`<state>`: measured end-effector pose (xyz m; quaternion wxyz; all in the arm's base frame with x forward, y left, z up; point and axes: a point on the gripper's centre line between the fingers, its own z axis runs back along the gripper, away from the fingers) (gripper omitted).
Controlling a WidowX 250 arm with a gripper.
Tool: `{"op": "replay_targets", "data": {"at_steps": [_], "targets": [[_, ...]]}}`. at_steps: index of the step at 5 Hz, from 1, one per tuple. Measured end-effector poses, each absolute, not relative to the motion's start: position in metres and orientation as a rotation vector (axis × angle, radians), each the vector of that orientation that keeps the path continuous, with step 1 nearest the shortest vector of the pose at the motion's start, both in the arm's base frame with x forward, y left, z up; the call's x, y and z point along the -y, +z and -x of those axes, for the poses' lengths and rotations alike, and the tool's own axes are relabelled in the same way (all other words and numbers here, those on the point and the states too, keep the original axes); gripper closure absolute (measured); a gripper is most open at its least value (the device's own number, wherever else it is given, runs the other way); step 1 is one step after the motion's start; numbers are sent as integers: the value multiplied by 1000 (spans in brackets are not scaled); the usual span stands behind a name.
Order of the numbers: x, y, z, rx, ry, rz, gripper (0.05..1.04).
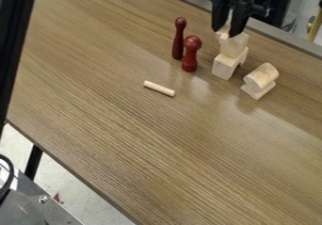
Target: Put two log on top of the arch
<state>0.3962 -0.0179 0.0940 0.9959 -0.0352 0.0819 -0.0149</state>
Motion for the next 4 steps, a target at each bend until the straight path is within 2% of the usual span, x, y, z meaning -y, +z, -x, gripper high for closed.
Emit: {"op": "replay_targets", "data": {"at_steps": [1, 2, 3, 4], "targets": [[23, 94, -396, -164, -44, 69, 748], [28, 88, -397, -177, -56, 68, 697], [31, 86, -398, -183, -68, 65, 388], [27, 85, -399, -180, -57, 33, 124]]}}
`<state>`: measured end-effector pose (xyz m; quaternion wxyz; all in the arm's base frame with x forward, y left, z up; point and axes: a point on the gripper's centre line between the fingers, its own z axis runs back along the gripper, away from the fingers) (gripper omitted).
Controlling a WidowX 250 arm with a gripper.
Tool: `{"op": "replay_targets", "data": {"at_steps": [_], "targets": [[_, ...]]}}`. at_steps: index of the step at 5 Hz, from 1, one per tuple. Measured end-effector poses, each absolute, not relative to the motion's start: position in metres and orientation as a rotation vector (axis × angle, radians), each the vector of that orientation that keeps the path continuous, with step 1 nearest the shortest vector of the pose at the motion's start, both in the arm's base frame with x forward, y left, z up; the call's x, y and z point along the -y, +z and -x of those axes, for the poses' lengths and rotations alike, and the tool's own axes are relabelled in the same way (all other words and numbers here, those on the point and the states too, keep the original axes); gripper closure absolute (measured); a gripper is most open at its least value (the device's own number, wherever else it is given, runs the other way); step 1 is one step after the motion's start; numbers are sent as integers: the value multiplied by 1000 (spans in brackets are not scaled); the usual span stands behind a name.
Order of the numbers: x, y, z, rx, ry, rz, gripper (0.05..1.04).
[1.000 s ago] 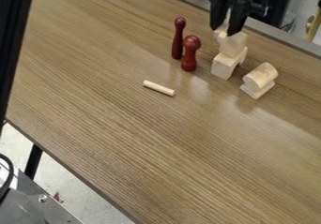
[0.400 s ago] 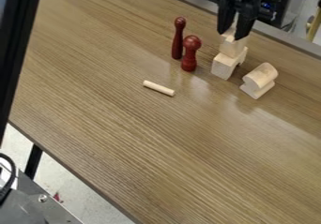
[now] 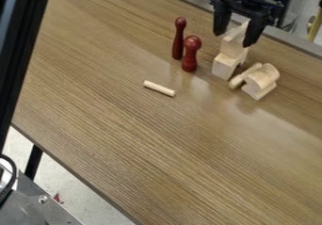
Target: Put two log on top of the arch
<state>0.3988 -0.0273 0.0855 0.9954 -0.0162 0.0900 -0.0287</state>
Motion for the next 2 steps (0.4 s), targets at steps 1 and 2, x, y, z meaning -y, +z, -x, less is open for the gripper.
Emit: {"op": "replay_targets", "data": {"at_steps": [1, 2], "targets": [[31, 81, -396, -188, -64, 26, 83], [32, 76, -392, -203, -61, 25, 83]]}}
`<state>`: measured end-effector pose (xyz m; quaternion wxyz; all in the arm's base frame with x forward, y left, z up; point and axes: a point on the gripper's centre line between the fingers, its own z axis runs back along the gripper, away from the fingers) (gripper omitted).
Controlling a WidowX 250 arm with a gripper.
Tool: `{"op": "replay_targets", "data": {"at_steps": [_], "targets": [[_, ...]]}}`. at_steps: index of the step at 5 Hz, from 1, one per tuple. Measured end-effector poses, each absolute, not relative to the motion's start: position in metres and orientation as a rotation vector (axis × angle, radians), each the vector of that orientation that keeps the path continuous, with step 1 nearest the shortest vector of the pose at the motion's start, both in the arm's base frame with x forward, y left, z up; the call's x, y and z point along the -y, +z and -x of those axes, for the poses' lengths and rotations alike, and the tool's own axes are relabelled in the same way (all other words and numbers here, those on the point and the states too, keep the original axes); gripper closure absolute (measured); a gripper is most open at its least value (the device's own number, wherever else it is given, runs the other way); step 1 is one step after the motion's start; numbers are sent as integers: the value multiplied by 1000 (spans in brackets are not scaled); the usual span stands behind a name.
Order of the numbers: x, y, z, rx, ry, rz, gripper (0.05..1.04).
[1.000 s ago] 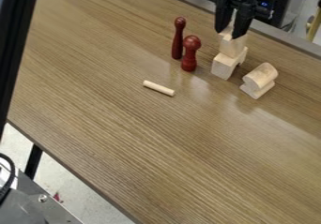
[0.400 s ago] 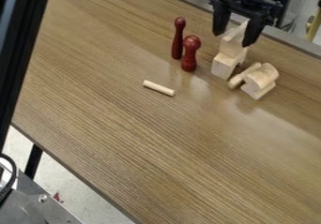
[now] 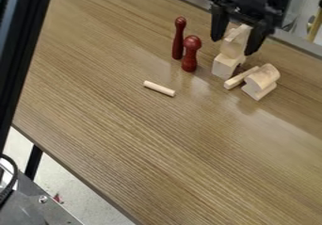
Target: Put two log on top of the arch
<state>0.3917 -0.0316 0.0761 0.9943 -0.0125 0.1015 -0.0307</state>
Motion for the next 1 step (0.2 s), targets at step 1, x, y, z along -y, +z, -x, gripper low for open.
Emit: {"op": "replay_targets", "data": {"at_steps": [1], "targets": [[31, 109, -373, -129, -50, 41, 83]]}}
